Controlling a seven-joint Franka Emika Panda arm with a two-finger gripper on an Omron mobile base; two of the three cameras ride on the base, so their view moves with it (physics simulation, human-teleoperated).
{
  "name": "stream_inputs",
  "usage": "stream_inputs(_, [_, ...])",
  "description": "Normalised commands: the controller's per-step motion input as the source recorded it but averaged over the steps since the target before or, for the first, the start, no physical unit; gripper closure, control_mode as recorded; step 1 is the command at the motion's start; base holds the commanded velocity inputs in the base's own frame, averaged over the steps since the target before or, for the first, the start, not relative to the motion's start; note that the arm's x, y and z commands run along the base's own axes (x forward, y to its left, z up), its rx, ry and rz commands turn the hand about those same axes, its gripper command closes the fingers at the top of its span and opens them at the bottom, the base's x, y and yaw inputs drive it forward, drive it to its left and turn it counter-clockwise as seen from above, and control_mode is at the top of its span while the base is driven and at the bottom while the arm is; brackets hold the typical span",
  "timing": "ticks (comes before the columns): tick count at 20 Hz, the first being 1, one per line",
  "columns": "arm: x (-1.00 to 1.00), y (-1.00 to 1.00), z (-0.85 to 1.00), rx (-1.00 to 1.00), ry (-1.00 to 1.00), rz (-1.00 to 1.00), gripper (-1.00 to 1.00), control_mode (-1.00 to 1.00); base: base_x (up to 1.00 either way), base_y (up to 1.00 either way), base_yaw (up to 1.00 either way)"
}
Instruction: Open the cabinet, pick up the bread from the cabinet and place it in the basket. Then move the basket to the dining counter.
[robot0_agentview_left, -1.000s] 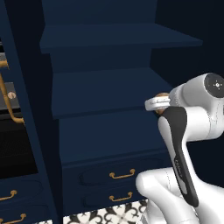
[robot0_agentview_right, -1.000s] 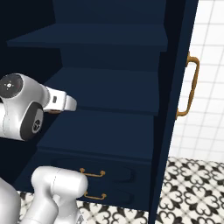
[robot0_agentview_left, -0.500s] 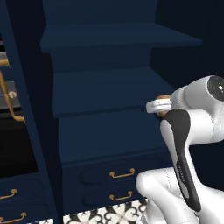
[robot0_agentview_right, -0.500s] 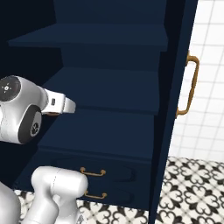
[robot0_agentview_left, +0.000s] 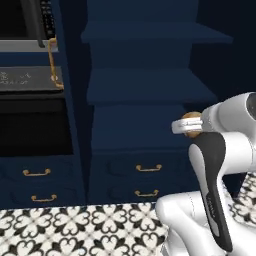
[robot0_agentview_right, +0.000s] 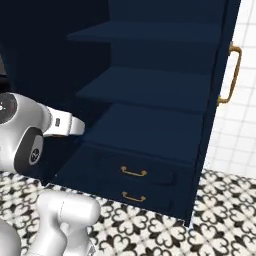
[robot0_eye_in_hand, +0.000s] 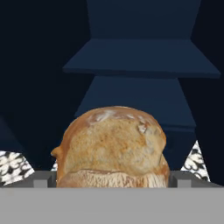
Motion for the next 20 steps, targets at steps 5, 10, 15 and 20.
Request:
stream_inputs(5, [0.00,0.00,0.00,0.00,0.00,0.00,1.00,1.00,-0.37,-0.01,0.97])
stream_inputs(10, [0.00,0.00,0.00,0.00,0.00,0.00,1.00,1.00,-0.22,0.00,1.00])
stream_inputs(15, [0.00,0.00,0.00,0.00,0.00,0.00,1.00,1.00,-0.22,0.00,1.00])
stream_inputs(20, [0.00,0.00,0.00,0.00,0.00,0.00,1.00,1.00,-0.15,0.00,1.00])
